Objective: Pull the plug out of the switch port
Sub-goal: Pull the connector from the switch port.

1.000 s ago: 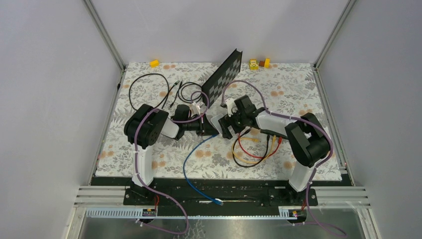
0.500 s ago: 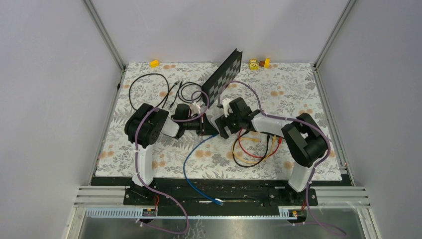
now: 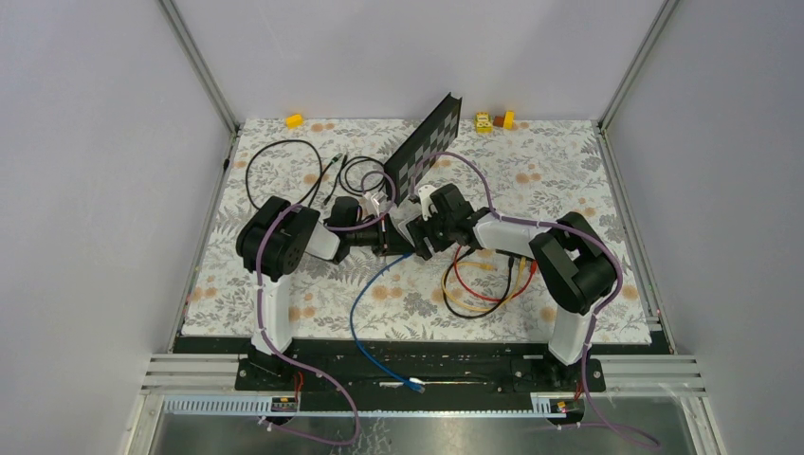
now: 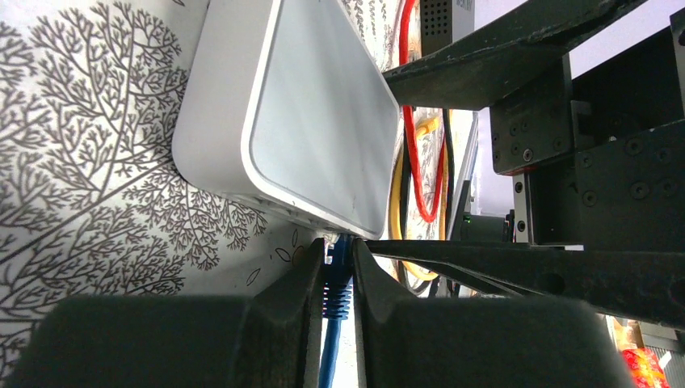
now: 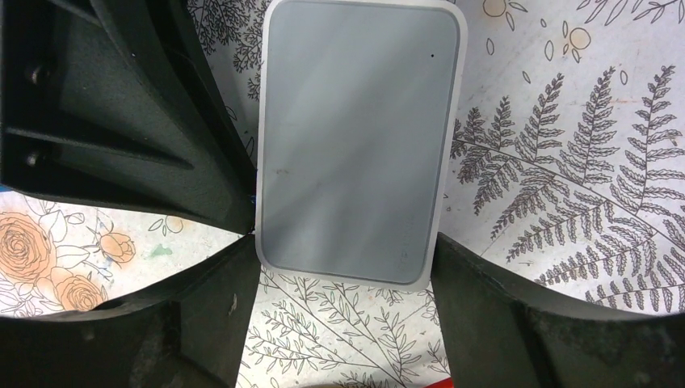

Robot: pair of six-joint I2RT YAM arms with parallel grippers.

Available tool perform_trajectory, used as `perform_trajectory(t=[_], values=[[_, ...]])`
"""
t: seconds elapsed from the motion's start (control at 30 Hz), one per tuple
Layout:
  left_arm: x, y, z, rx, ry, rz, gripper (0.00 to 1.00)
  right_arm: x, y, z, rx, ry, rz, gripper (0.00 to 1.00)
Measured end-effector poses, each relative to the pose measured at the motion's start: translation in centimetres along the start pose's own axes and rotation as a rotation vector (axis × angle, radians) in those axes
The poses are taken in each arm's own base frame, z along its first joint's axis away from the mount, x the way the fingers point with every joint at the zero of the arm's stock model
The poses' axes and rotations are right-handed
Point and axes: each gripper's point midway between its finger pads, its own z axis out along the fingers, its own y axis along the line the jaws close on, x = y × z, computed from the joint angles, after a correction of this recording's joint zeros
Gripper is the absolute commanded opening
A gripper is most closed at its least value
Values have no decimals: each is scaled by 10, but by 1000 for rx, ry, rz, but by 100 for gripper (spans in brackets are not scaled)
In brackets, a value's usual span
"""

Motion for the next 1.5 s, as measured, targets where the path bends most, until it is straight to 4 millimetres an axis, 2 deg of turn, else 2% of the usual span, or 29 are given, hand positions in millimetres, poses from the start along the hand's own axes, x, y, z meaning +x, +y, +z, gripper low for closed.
perform_trajectory(t=[0.13,0.27,0.33,0.43,0.67,1.23,1.5], values=[[0,0,0,0,-2,1,0,0,0,0,1,0,3,67],[-1,0,0,0,-3,2,0,0,0,0,4,0,5,63],[-1,0,0,0,-3,2,0,0,-1,0,6,0,6,66],[-1,0,0,0,-3,2,0,0,-1,0,7,0,6,77],[-2,0,0,0,-6,4,0,-1,-1,0,16,-2,24,75],[-2,1,0,0,-8,15,0,0,-2,1,26,-2,27,34],[-3,1,-1,-4,-15,35,0,-1,-2,0,31,-3,31,28]])
